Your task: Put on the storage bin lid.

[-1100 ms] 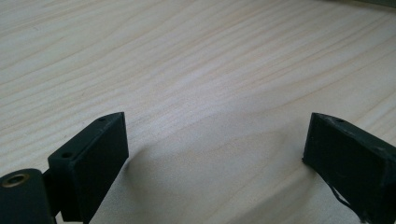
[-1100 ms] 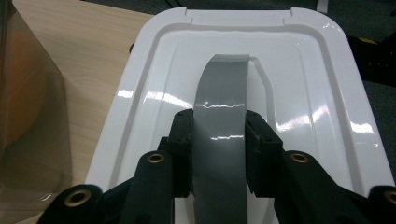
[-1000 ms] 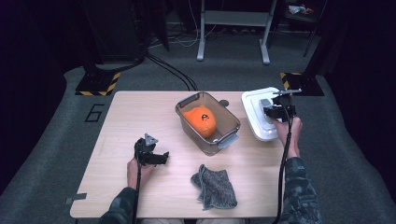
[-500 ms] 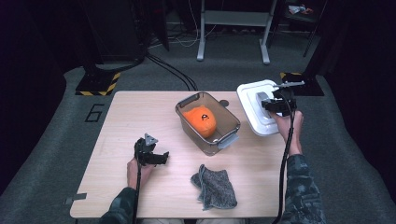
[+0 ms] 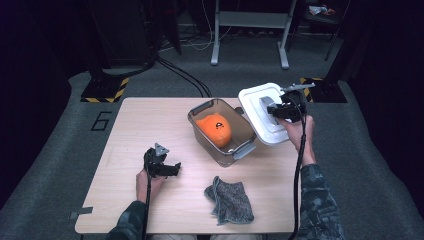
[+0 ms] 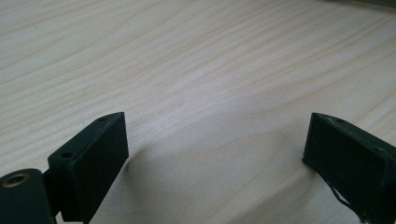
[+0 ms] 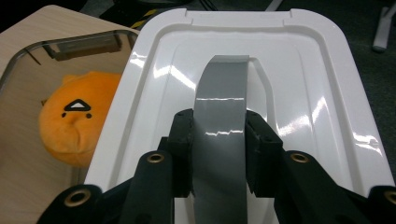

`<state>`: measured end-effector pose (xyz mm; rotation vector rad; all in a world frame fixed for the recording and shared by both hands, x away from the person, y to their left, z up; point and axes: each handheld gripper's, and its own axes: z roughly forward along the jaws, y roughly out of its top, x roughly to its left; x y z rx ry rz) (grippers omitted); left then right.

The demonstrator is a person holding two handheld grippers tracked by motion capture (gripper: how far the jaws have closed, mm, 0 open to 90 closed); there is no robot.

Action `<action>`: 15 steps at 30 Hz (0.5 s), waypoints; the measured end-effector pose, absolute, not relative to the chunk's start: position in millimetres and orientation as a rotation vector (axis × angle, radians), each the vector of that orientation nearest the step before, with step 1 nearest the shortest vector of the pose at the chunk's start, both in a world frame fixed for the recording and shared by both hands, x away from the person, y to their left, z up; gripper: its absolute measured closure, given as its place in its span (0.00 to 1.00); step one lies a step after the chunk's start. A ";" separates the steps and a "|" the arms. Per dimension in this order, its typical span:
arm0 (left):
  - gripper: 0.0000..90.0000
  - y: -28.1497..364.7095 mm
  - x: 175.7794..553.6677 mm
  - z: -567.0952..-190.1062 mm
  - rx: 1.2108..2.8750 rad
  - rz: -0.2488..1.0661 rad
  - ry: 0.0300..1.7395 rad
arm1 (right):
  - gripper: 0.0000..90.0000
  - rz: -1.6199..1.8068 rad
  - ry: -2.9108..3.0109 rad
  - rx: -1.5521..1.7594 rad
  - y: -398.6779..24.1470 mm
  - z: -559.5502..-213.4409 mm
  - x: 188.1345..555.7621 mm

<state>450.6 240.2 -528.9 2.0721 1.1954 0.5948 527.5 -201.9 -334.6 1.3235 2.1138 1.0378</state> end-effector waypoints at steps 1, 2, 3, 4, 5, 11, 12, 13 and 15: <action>0.07 240.1 450.6 -529.0 2.070 0.595 1.196 | 0.75 1.047 2.119 1.329 -198.4 -334.6 527.1; 0.07 239.8 450.5 -529.2 2.065 0.595 1.199 | 0.75 1.039 2.133 1.317 -196.7 -334.5 526.8; 0.07 239.7 450.5 -529.3 2.062 0.596 1.200 | 0.75 1.049 2.134 1.315 -194.4 -334.5 526.7; 0.07 240.2 450.5 -528.9 2.072 0.595 1.195 | 0.75 1.053 2.143 1.316 -191.4 -334.5 526.3; 0.07 239.6 450.5 -529.3 2.061 0.596 1.200 | 0.75 1.056 2.153 1.294 -189.6 -334.8 526.7; 0.07 239.8 450.5 -529.0 2.066 0.590 1.198 | 0.75 1.080 2.192 1.279 -174.8 -334.0 526.1; 0.07 239.7 450.5 -529.2 2.063 0.594 1.199 | 0.75 1.083 2.201 1.262 -173.1 -334.4 526.4; 0.07 240.4 450.5 -528.5 2.075 0.582 1.195 | 0.75 1.086 2.203 1.264 -170.8 -334.3 526.4; 0.07 240.0 450.5 -528.8 2.069 0.587 1.197 | 0.75 1.087 2.221 1.248 -166.0 -334.6 526.7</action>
